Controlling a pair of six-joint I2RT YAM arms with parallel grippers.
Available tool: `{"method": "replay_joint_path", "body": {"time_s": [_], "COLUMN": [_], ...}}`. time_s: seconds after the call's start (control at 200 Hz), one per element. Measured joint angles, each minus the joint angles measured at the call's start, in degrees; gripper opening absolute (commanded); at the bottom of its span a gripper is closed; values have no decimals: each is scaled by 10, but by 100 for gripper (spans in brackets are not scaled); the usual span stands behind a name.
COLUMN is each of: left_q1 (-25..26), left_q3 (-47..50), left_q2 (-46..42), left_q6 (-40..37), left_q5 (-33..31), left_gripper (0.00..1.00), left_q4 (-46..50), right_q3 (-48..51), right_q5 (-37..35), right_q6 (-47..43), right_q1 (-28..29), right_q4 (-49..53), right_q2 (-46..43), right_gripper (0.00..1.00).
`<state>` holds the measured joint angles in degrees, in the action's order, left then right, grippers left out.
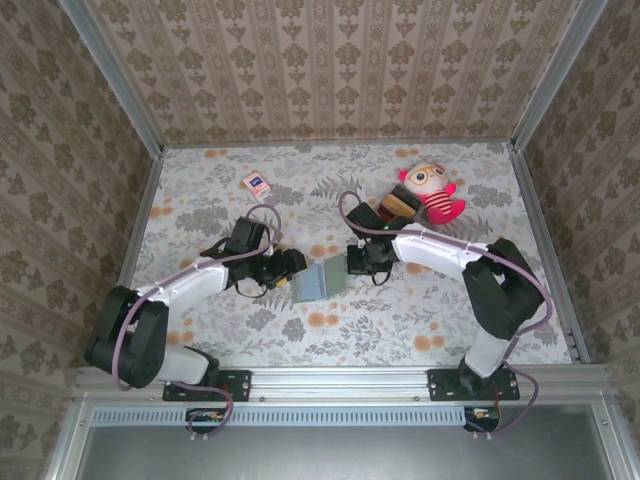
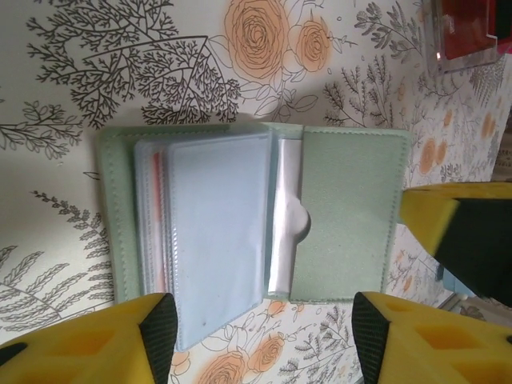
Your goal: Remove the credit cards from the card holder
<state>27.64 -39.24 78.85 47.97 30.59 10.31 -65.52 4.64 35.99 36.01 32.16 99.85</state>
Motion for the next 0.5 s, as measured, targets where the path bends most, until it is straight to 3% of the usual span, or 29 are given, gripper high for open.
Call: {"method": "replay_joint_path", "body": {"time_s": [0.5], "left_q1": [4], "left_q3": [-29], "left_q2": [67], "left_q6": [-4], "left_q5": [-4], "left_gripper": [52], "left_q4": [13], "right_q3": [-16], "right_q5": [3], "right_q6": [0], "right_q1": [-12], "right_q4": [-8], "right_q2": [35], "right_gripper": [5]}}
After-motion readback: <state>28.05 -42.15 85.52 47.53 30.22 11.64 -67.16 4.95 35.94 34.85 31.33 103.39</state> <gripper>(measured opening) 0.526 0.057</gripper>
